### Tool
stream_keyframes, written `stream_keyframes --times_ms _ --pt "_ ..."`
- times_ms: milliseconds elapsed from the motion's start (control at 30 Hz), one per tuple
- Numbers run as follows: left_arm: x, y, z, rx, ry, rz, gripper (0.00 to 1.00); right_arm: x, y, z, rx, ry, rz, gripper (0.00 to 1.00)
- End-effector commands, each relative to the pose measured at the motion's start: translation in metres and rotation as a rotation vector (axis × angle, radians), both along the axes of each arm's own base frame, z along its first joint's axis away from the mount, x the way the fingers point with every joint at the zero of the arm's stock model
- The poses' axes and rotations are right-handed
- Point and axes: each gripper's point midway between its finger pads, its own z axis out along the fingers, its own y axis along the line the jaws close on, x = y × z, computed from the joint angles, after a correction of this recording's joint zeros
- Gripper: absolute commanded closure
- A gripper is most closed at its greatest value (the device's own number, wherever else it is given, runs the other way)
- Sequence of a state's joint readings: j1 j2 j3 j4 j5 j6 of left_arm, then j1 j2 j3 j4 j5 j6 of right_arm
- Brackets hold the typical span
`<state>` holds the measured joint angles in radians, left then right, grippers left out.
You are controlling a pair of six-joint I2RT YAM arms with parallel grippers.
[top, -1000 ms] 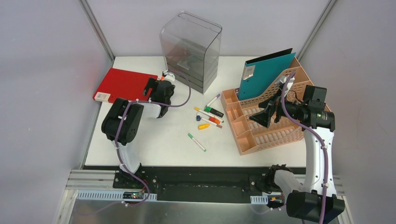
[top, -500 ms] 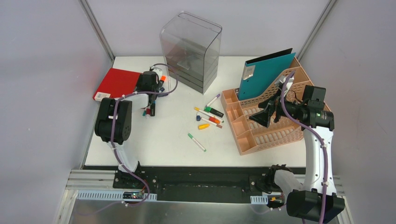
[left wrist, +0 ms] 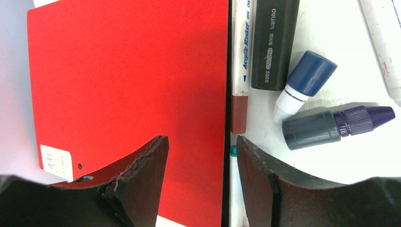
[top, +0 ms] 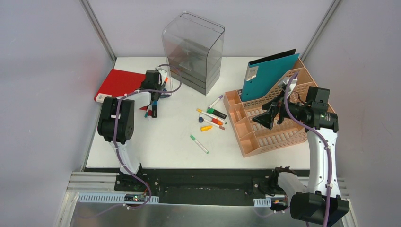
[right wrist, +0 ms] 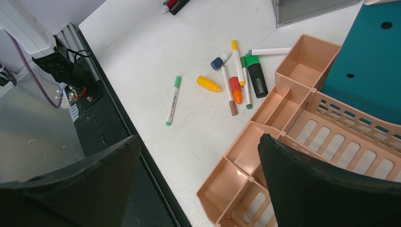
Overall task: Organize the desk
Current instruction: Move the folder to the center of the board.
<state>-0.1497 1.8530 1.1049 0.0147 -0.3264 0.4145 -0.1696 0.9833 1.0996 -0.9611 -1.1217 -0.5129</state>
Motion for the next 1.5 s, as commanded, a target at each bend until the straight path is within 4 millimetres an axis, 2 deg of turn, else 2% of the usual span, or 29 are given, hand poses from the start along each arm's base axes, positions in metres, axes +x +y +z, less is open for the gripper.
stream_keyframes --times_ms 0,133,467,800,900,1000,1167,1333,1467 --pt "0.010 -0.002 -0.004 0.020 0.017 -0.035 0.45 0.005 -0.001 0.004 -0.002 -0.038 0.001 0.01" --pt "0.014 -0.003 -0.009 0.024 0.040 -0.036 0.53 0.005 -0.001 0.005 -0.001 -0.039 0.001 0.01" --pt "0.013 0.008 -0.016 0.081 0.067 -0.025 0.61 0.005 -0.001 0.005 0.001 -0.041 0.004 0.01" --pt "0.010 0.011 -0.024 0.109 0.103 -0.033 0.63 0.004 -0.001 0.006 0.000 -0.045 0.004 0.01" --pt "0.010 0.014 -0.025 0.123 0.102 -0.029 0.68 0.004 0.000 0.006 0.001 -0.044 0.006 0.01" --pt "0.010 0.015 -0.021 0.132 0.092 -0.028 0.84 0.004 0.000 0.006 0.002 -0.043 0.006 0.01" --pt "0.010 0.007 -0.004 0.136 0.050 -0.050 1.00 0.003 0.000 0.007 0.002 -0.049 0.007 0.01" --pt "0.011 -0.004 0.016 0.187 -0.004 -0.088 1.00 0.002 0.000 0.008 0.004 -0.053 0.010 0.01" --pt "0.008 -0.012 0.025 0.224 -0.033 -0.112 1.00 0.001 0.001 0.009 0.005 -0.055 0.012 0.01"
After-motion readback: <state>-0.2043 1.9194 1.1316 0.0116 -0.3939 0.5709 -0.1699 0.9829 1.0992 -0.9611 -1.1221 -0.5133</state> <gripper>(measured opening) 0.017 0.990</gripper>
